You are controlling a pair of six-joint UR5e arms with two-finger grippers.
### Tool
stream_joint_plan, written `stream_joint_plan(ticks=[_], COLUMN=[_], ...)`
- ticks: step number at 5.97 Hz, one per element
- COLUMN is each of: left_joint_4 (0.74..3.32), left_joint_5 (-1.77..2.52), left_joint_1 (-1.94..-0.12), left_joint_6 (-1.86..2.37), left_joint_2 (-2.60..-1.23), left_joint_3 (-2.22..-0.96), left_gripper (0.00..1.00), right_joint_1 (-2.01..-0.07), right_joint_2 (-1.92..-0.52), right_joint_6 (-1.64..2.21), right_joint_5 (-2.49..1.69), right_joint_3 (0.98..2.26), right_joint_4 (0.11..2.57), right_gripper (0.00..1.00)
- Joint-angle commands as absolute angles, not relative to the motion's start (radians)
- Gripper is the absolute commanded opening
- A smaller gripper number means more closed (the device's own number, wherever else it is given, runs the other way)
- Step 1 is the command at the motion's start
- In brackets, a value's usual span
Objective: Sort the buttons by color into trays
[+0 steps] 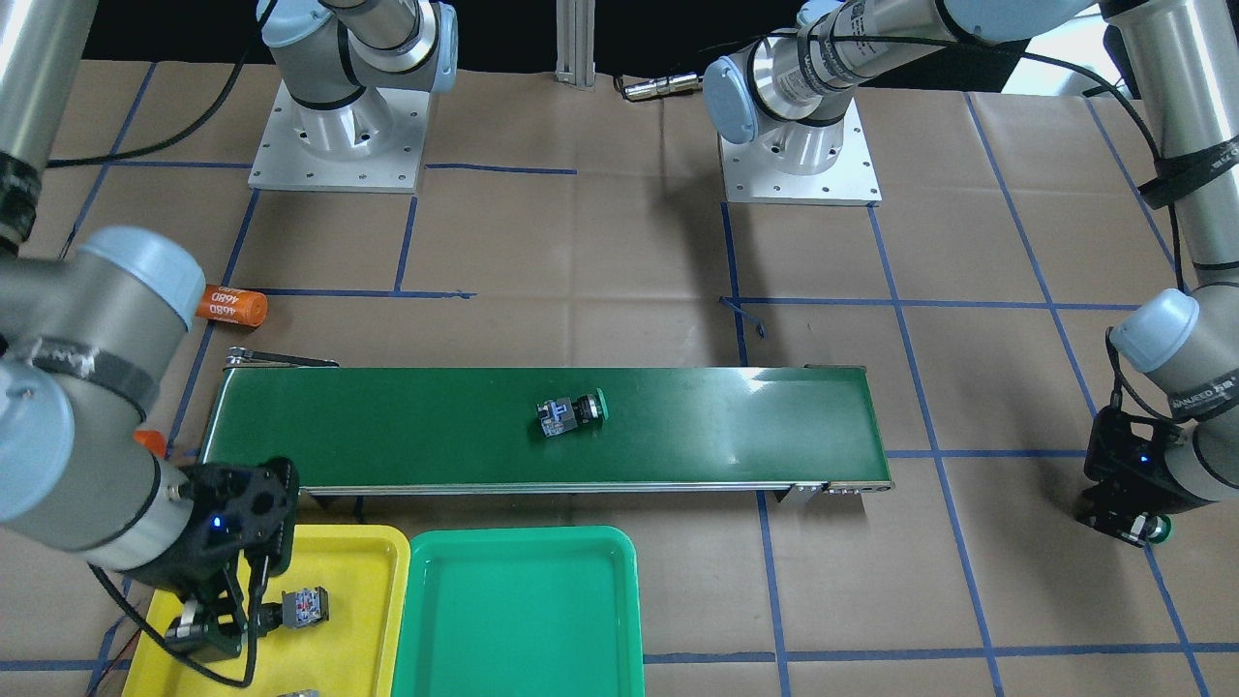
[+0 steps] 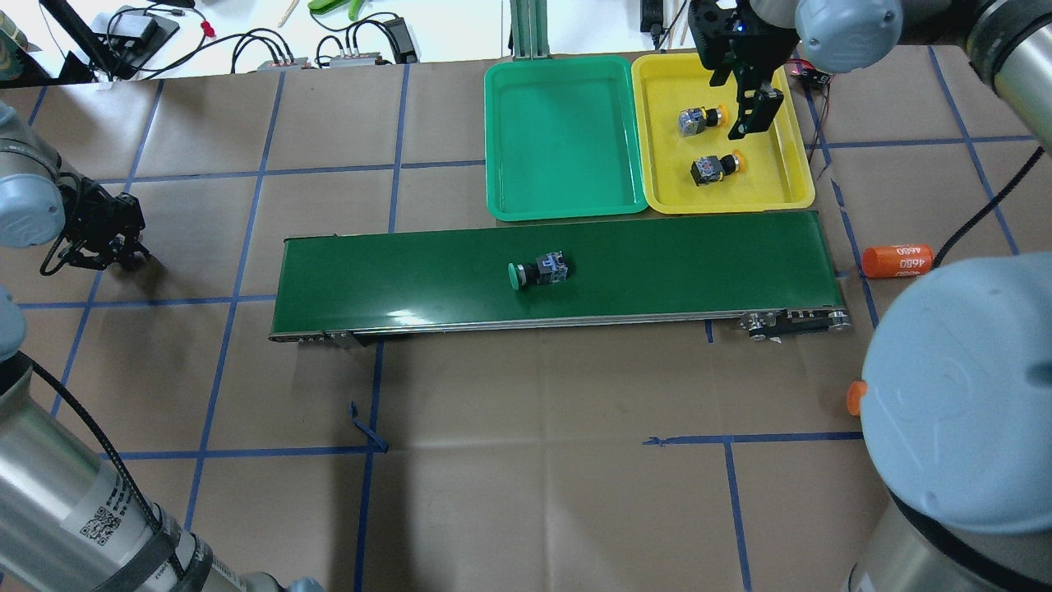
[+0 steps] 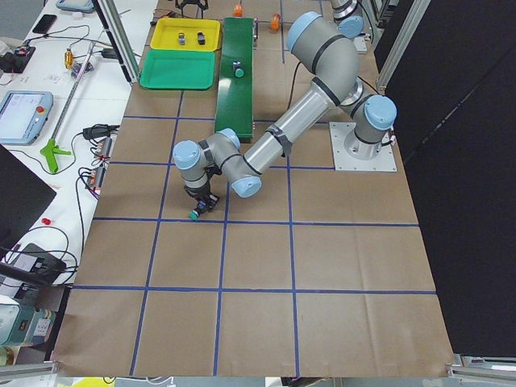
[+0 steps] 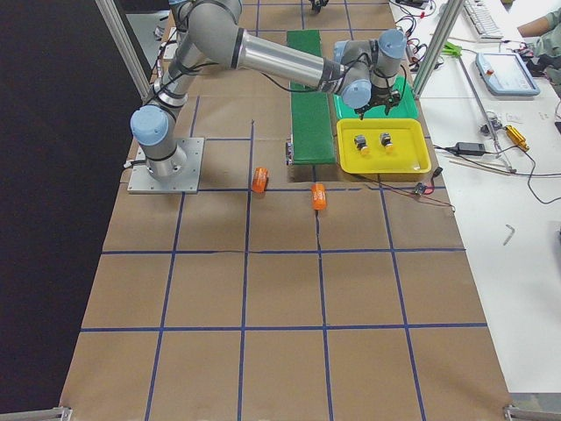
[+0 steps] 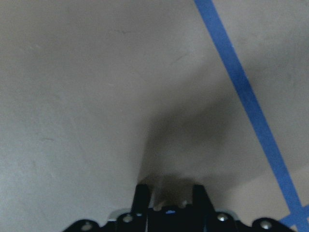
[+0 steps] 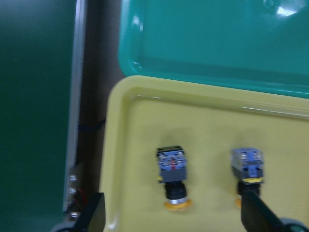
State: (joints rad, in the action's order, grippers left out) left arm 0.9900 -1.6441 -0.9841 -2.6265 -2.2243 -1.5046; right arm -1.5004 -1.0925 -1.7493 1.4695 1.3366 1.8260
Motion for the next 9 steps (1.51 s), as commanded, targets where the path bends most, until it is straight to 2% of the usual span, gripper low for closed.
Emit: stream_joint_plan(ticks=[1,3,5,8,9], left_joint_4=[1.050,1.129,1.161,1.170,1.104], left_joint_5=[-1.646,-1.588,-1.575,-1.575,-1.583], left_joint_1=[-1.003,-1.082,-1.242,-1.585,-1.615], left_joint_6=[-2.459,-2.162,-1.798,-1.560,-1.513], left_joint_2=[-2.145,-2.015,-1.874,-1.862,-1.865], left_joint_3=[-1.532,-1.628,-1.754,-1.795,-1.840], left_gripper=[0.00,0.00,0.00,0.00,0.03], right_joint_1=[-1.508,-1.555,-1.687,-1.703,-1.689], right_joint_2=[-1.333,-1.361,-1.289,-1.269,-1.267], right_joint_6=[-1.619,-1.500,-1.390,-1.523,-1.584], right_joint_5=[1.465,1.466,1.462,1.468,1.470], right_joint_3=[1.632,1.690,1.710,1.848,1.853], right_joint_4=[1.818,1.874,2.003,2.206,2.233], right_gripper=[1.00,1.00,1.00,1.00,1.00])
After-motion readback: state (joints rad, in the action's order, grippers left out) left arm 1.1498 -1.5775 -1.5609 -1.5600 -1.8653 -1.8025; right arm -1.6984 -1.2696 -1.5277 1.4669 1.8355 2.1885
